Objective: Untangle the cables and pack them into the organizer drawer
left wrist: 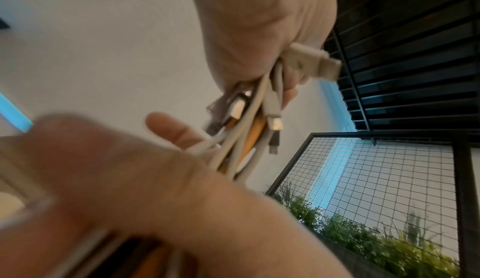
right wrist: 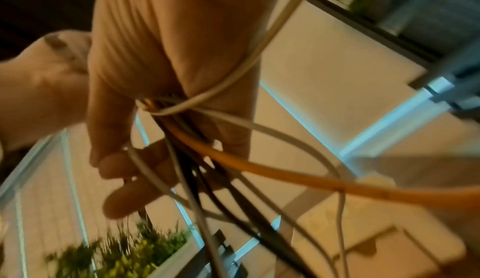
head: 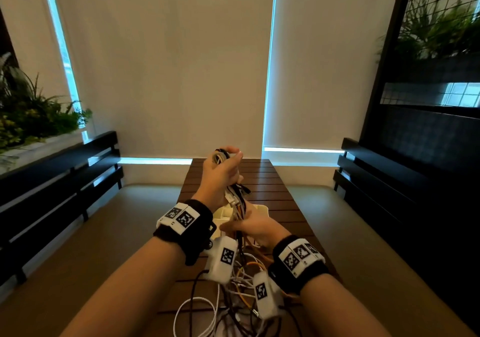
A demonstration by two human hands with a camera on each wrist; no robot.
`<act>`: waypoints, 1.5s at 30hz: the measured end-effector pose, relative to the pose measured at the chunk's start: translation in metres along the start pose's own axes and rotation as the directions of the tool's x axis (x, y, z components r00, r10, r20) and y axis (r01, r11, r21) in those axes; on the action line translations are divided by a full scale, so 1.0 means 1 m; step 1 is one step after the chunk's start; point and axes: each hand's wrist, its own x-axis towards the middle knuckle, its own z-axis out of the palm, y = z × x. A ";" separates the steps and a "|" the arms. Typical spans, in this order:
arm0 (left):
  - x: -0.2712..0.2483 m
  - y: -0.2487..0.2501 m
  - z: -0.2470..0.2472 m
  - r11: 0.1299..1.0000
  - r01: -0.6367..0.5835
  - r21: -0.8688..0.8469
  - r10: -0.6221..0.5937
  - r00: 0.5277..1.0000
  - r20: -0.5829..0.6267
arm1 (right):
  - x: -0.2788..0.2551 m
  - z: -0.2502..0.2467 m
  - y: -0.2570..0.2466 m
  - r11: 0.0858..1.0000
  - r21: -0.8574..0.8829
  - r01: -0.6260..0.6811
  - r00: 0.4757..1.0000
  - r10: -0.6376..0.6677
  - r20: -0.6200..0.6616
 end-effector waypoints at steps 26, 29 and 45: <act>0.016 0.003 -0.023 0.952 0.295 -0.078 -0.284 0.951 0.121 | -0.001 -0.028 -0.005 0.946 0.247 -0.211 0.944 0.133 0.301; 0.016 0.002 -0.022 0.948 0.305 -0.087 -0.284 0.939 0.195 | 0.001 -0.013 -0.001 0.898 0.324 -0.299 0.937 0.213 0.276; 0.008 -0.016 -0.026 0.911 0.408 -0.056 -0.397 0.907 0.143 | -0.017 -0.015 -0.006 0.904 -0.309 -0.294 0.916 0.359 0.177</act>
